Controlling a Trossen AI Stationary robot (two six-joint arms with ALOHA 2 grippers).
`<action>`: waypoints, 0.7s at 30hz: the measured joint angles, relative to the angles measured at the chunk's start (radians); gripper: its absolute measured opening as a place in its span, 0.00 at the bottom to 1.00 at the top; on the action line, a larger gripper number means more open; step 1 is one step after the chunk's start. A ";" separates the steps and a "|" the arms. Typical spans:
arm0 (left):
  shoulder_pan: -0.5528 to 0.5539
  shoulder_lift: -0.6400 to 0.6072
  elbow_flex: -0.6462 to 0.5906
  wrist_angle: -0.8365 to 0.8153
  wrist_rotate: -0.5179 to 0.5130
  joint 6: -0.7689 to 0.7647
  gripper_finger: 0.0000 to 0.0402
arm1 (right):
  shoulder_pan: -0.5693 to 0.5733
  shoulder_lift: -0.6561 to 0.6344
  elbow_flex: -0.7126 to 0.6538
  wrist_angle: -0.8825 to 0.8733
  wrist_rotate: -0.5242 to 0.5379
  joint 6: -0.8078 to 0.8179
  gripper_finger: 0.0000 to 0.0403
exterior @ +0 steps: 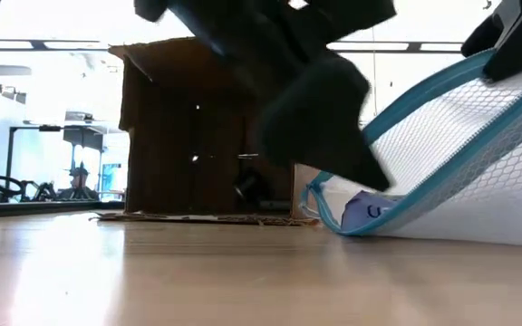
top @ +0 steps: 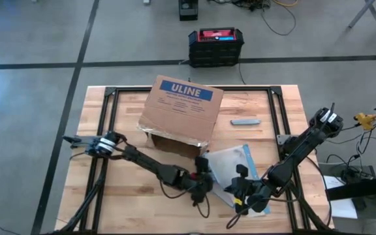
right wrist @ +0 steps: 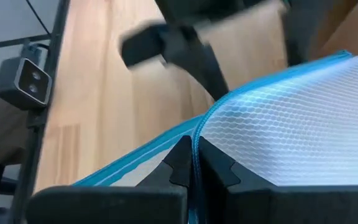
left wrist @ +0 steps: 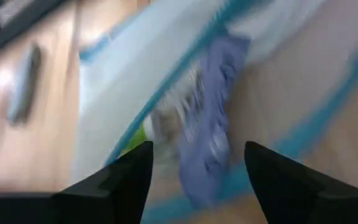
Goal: Unpack boxes
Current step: Put the violet chocolate bar into the white zip bag
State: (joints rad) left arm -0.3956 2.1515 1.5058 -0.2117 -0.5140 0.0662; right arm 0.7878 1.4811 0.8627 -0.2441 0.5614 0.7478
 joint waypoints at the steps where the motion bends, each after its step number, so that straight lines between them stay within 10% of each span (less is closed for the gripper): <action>1: -0.005 -0.014 -0.001 -0.047 0.001 -0.043 0.61 | -0.001 0.000 0.000 -0.005 0.007 0.006 0.00; 12: -0.015 -0.122 -0.142 -0.255 -0.078 -0.419 0.54 | -0.007 0.008 0.000 -0.011 0.056 0.027 0.00; 21: -0.009 -0.083 -0.351 0.557 -0.065 -0.325 0.46 | -0.010 0.009 0.000 -0.009 0.069 0.014 0.00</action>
State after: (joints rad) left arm -0.4043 2.0685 1.1549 0.3455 -0.5789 -0.2590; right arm 0.7780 1.4897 0.8627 -0.2527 0.6301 0.7617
